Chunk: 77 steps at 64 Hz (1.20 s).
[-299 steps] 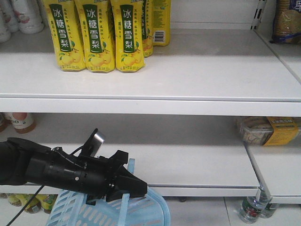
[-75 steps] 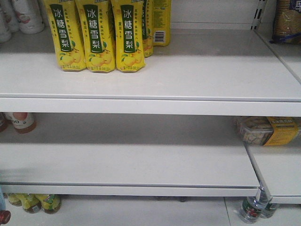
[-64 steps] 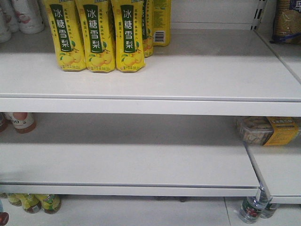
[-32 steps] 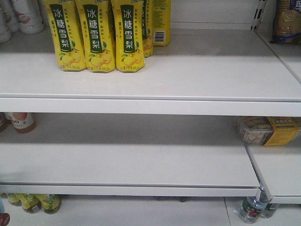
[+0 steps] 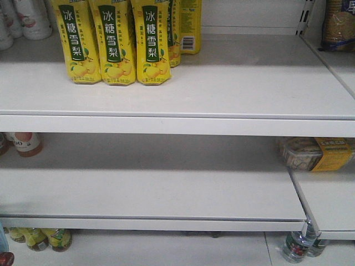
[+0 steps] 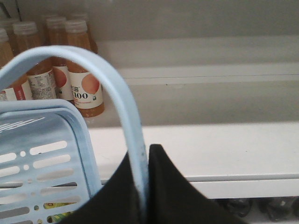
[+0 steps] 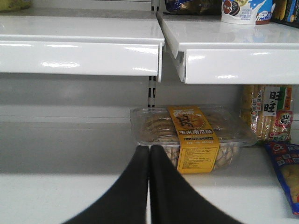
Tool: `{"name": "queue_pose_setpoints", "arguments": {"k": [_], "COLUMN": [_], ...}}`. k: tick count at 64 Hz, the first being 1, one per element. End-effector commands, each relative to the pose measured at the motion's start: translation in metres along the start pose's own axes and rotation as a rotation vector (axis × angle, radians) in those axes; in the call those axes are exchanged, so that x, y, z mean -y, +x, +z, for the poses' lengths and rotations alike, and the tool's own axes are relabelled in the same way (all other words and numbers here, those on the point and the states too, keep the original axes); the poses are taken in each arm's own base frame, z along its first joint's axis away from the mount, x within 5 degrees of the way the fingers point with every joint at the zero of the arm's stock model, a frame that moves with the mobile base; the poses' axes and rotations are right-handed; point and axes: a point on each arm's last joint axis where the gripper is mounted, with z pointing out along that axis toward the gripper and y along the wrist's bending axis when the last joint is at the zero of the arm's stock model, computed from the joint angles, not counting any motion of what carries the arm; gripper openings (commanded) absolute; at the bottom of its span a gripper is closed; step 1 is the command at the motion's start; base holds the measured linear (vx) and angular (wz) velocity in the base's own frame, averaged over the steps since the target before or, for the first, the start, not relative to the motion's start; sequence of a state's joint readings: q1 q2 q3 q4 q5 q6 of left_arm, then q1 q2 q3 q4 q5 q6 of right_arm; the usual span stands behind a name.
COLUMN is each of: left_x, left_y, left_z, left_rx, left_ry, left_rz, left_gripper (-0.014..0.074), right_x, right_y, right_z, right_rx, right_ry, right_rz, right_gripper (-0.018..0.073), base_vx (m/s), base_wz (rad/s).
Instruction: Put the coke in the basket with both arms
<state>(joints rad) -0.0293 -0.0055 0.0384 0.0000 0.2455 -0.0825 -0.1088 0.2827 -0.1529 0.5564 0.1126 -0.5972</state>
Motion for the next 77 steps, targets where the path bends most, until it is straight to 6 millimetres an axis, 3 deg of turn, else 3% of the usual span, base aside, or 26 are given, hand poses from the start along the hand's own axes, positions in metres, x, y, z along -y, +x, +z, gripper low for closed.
{"name": "queue_pose_setpoints", "arguments": {"k": [1, 34, 46, 57, 77], "left_x": [0.002, 0.002, 0.002, 0.002, 0.002], "left_y": [-0.025, -0.025, -0.025, -0.025, -0.025], "left_z": [-0.006, -0.006, -0.006, -0.006, -0.006], "left_rx": [0.205, 0.205, 0.205, 0.205, 0.205], "left_ry": [0.002, 0.002, 0.002, 0.002, 0.002], "left_rz": [0.08, 0.08, 0.08, 0.08, 0.08], "left_gripper": [-0.0006, -0.0006, -0.0006, -0.0006, -0.0006], "right_x": [0.004, 0.004, 0.004, 0.005, -0.005], "right_y": [-0.015, -0.012, -0.01, -0.013, 0.018], "right_z": [0.0, 0.0, -0.002, -0.009, -0.024], "right_rx": [0.073, 0.068, 0.057, 0.121, 0.256], "right_ry": [0.038, 0.039, 0.052, 0.06, -0.063], "right_rz": [-0.005, -0.009, -0.187, -0.125, -0.096], "right_gripper": [-0.001, -0.001, -0.001, -0.001, -0.001], "base_vx": [0.0, 0.0, 0.0, 0.0, 0.0], "base_wz": [0.0, 0.0, 0.0, 0.0, 0.0]}}
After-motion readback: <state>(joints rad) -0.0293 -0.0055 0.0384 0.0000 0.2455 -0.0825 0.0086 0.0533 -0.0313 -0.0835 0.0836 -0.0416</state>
